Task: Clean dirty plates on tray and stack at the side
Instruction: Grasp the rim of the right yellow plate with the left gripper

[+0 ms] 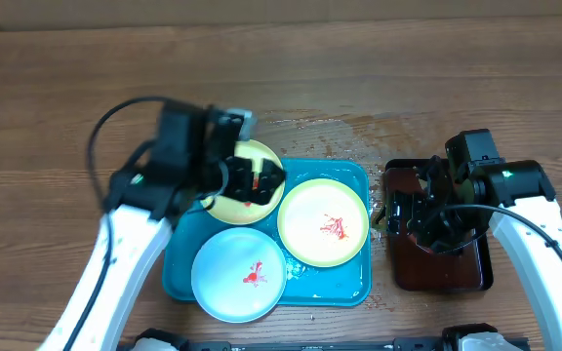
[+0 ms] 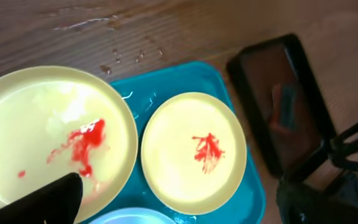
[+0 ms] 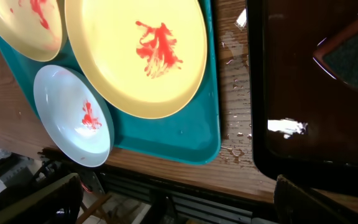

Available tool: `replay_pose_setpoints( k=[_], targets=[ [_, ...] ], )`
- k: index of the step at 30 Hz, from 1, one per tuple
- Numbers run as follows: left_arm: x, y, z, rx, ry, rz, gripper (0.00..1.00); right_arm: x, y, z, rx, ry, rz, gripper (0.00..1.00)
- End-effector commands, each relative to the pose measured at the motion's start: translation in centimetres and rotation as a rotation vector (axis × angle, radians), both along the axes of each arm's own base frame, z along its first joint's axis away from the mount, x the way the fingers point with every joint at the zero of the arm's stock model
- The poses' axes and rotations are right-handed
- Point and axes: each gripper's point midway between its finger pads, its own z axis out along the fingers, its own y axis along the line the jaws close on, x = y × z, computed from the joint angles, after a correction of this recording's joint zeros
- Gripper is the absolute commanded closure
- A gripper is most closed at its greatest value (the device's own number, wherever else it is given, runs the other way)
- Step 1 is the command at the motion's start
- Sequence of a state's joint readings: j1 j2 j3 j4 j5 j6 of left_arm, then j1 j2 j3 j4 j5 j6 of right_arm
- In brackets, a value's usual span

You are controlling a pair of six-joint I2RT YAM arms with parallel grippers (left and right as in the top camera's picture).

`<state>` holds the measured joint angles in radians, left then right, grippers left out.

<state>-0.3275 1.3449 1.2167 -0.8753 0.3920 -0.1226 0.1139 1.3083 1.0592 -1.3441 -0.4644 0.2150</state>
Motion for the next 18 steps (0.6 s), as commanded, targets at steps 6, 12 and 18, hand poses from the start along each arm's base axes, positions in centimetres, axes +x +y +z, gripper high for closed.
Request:
replay_pose_setpoints(
  k=[6, 12, 18],
  targets=[
    [0.3, -2.8, -4.7, 0.192, 0.128, -0.023, 0.0, 0.7, 0.3, 0.7, 0.012, -0.042, 0.011, 0.0],
    [0.7, -2.2, -8.4, 0.22, 0.294, 0.178, 0.0, 1.6, -2.2, -0.4, -0.143, 0.019, -0.224, 0.0],
    [0.4, -2.0, -10.1, 0.291, 0.332, 0.254, 0.0, 3.1, -6.5, -1.6, -0.384, 0.013, -0.478, 0.0]
  ],
)
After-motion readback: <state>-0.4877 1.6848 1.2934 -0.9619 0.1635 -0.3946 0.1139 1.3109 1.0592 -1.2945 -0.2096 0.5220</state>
